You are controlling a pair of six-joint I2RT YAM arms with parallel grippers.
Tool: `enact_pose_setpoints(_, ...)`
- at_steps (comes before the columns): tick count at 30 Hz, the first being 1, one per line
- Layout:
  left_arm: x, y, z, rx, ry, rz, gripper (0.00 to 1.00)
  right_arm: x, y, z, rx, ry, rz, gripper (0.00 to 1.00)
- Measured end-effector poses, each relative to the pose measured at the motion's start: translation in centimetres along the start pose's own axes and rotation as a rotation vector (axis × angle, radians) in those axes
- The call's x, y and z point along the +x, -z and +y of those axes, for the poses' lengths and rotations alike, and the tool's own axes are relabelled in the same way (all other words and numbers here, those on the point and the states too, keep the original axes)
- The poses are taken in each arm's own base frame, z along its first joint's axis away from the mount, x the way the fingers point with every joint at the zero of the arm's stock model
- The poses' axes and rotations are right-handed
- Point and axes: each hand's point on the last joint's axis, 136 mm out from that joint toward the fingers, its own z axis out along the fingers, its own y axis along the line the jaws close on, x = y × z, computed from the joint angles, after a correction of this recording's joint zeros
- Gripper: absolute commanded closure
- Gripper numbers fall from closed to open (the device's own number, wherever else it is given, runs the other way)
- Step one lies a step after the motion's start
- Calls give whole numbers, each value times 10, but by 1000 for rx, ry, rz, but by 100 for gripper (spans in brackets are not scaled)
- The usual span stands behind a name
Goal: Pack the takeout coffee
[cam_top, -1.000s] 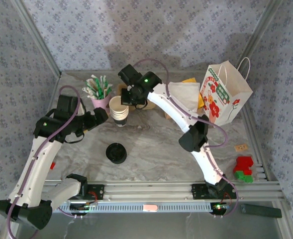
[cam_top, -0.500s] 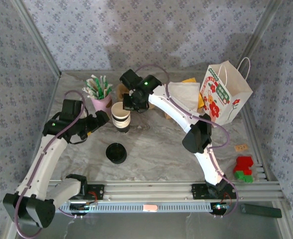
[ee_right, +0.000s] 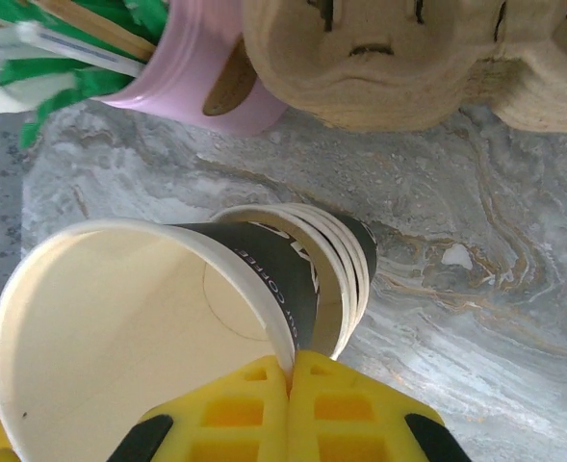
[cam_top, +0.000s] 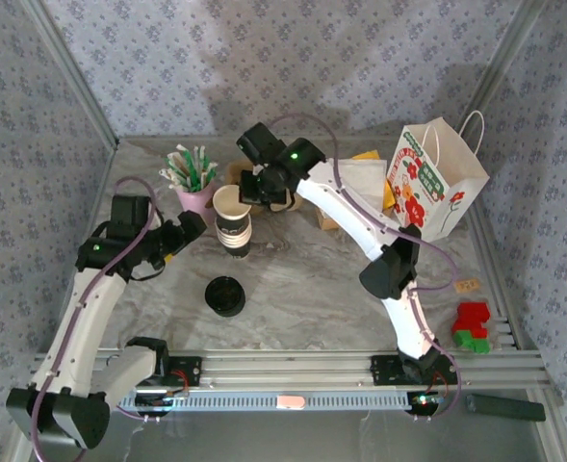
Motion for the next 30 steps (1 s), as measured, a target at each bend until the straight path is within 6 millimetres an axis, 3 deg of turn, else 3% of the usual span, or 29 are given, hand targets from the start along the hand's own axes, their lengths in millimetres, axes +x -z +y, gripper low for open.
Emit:
enact_pose_setpoints(5,-8,28,-6,-17,-8,-59,1,-4,43,2,-15,26,-63,98)
enact_pose_setpoints(9,-4,47,-3,-39,-10,-73,3,-1,86,-1,-28,59,-120,98)
enact_pose_setpoints(12,3,57,0,-59,-21,-55,4,12,118,-12,-26,82,-142,98)
enact_pose_setpoints(16,19,59,2,-86,-74,6,5,48,143,-30,-11,140,-127,98)
enact_pose_setpoints(20,44,52,5,-122,-157,106,6,99,140,-56,23,207,-50,98)
enact_pose_setpoints(25,77,38,24,-195,-228,231,7,160,110,-101,102,260,69,98)
enact_pose_setpoints(30,100,28,42,-250,-255,311,7,197,80,-132,152,296,136,98)
